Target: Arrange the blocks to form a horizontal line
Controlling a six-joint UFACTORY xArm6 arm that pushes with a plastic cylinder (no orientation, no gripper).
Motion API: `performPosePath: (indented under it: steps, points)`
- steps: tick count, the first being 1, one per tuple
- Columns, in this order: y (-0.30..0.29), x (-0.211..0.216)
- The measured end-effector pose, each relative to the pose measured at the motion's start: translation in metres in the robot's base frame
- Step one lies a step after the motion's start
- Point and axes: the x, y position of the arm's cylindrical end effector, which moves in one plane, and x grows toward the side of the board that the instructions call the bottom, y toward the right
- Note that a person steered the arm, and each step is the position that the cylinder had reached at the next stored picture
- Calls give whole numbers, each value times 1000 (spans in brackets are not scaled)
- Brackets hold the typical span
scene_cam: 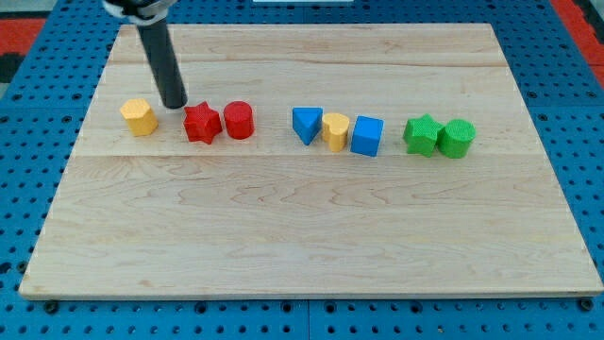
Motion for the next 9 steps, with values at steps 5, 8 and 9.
performPosePath:
  steps: [5, 8, 9]
  points:
    - [64, 54]
    - [0, 90]
    - [-25, 78]
